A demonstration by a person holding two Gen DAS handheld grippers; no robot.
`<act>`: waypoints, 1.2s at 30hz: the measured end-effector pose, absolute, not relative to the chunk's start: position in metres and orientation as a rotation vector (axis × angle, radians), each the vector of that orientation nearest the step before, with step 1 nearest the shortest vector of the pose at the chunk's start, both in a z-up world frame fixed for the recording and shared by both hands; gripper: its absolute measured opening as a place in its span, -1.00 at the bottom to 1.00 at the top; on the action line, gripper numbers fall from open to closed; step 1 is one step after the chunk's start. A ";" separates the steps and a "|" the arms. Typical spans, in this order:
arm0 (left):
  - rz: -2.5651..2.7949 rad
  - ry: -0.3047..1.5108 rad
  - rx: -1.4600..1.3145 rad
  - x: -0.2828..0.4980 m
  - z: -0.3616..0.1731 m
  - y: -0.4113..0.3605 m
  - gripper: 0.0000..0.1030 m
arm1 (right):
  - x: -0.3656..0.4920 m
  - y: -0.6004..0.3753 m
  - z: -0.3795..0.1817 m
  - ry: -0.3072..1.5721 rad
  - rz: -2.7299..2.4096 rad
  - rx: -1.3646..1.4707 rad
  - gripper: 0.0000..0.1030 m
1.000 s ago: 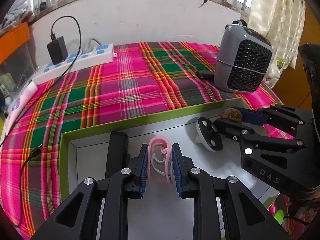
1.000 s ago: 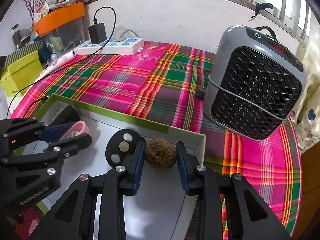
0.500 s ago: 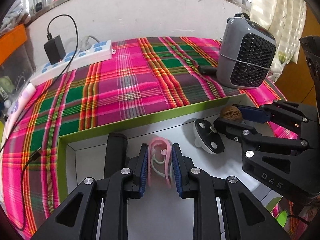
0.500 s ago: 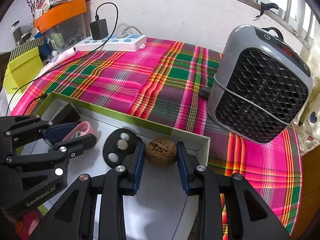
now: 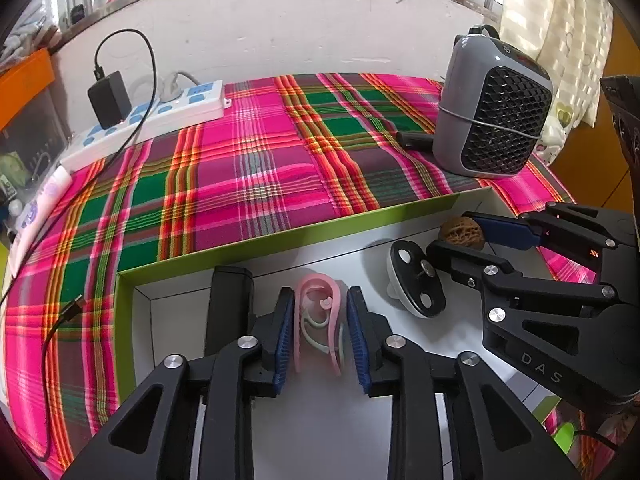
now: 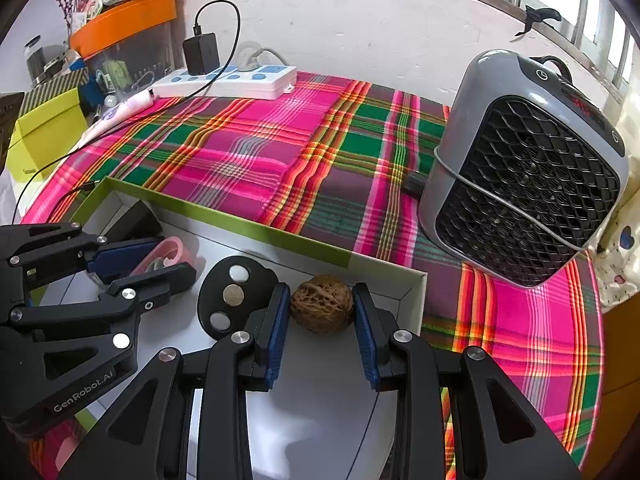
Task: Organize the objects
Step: 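Open the left tool releasing the pink clip while the right tool releases the walnut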
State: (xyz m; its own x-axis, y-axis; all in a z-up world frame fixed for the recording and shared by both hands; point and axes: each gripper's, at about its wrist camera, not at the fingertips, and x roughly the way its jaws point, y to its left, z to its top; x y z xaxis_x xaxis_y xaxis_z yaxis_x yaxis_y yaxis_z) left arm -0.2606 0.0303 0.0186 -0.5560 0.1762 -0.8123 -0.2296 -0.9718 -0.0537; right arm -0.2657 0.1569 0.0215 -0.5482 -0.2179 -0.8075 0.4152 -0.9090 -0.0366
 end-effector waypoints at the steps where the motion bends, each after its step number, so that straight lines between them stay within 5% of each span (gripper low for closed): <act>1: 2.583 0.084 -1.340 -0.261 0.019 0.030 -0.42 | -0.265 0.157 0.022 0.312 -2.466 1.240 -0.36; 10: 2.586 0.059 -1.345 -0.256 0.019 0.027 -0.34 | -0.260 0.161 0.024 0.274 -2.491 1.226 -0.35; 13: 2.596 0.056 -1.338 -0.252 0.022 0.025 -0.33 | -0.257 0.162 0.026 0.260 -2.490 1.218 -0.19; 36: 2.649 0.016 -1.270 -0.221 0.042 0.019 -0.28 | -0.235 0.174 0.037 0.137 -2.554 1.180 -0.19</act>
State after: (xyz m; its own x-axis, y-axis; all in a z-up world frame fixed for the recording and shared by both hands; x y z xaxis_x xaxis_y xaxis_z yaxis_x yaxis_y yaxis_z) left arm -0.2213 0.0191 0.0422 -0.6092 0.1779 -0.7728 -0.1875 -0.9792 -0.0776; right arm -0.2352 0.1740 0.0374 -0.6060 -0.2498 -0.7552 0.3294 -0.9430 0.0476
